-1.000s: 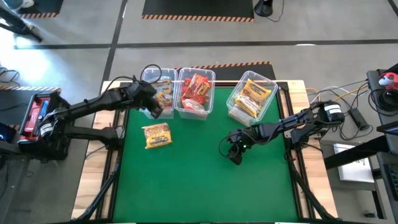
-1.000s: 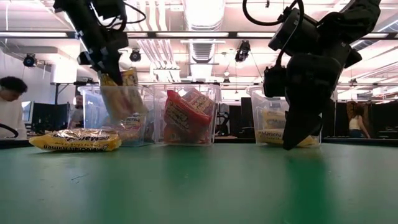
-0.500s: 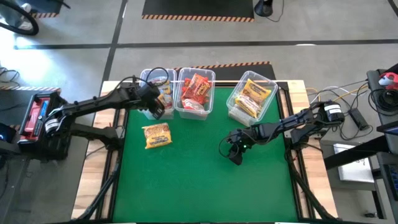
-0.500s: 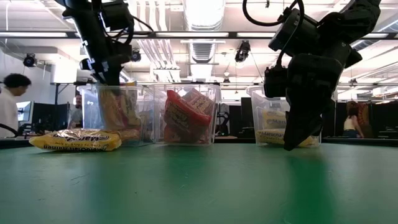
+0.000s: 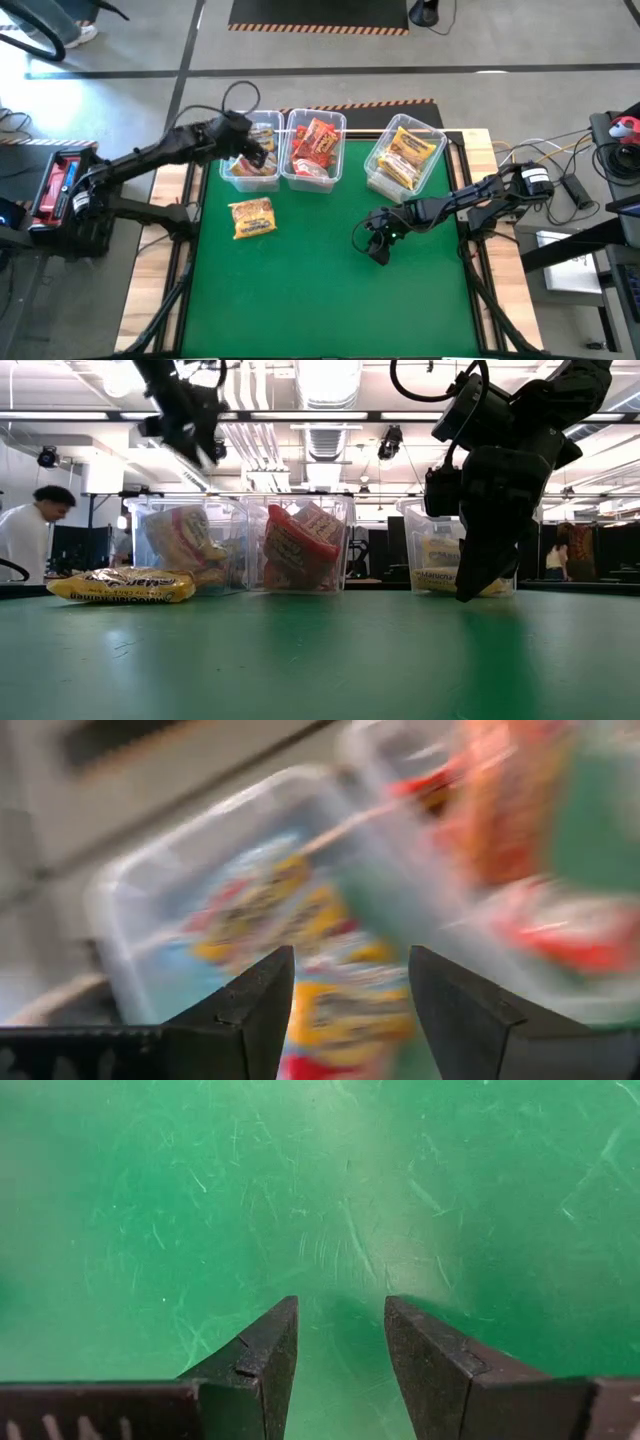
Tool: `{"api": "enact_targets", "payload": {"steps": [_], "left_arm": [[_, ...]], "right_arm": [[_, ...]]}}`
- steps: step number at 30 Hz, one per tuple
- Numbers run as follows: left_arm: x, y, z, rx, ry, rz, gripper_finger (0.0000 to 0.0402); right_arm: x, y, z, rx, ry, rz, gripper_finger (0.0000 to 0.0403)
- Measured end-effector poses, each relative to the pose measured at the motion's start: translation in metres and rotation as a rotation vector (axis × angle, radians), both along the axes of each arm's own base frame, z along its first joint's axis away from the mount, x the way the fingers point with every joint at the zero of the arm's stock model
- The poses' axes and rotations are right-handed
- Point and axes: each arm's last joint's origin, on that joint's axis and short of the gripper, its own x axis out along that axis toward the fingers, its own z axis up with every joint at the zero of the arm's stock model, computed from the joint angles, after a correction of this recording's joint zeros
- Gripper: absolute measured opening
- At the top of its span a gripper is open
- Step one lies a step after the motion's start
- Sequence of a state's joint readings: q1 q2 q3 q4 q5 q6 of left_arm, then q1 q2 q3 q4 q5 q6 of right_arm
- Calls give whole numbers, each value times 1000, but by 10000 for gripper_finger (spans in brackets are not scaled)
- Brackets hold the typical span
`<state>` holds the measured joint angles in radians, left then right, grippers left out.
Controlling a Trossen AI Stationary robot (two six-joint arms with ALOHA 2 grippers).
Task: Sort Maruchan noodles
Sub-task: Put the yellow noodle pack into the top right transparent bin
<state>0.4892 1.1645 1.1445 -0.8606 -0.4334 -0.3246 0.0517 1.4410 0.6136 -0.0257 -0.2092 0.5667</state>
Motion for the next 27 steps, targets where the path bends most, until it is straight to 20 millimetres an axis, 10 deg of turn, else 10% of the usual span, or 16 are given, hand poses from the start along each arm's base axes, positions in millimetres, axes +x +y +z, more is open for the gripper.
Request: {"api": "enact_targets", "payload": {"steps": [11,27], "left_arm": [[19,-43,15,-206,-259,-57,171],[2,-125,-110,-547,-138,270,168]], "right_arm": [[0,0,0,-2,2,-16,141],[-1,-3,-1,-49,-8,6,141]]}}
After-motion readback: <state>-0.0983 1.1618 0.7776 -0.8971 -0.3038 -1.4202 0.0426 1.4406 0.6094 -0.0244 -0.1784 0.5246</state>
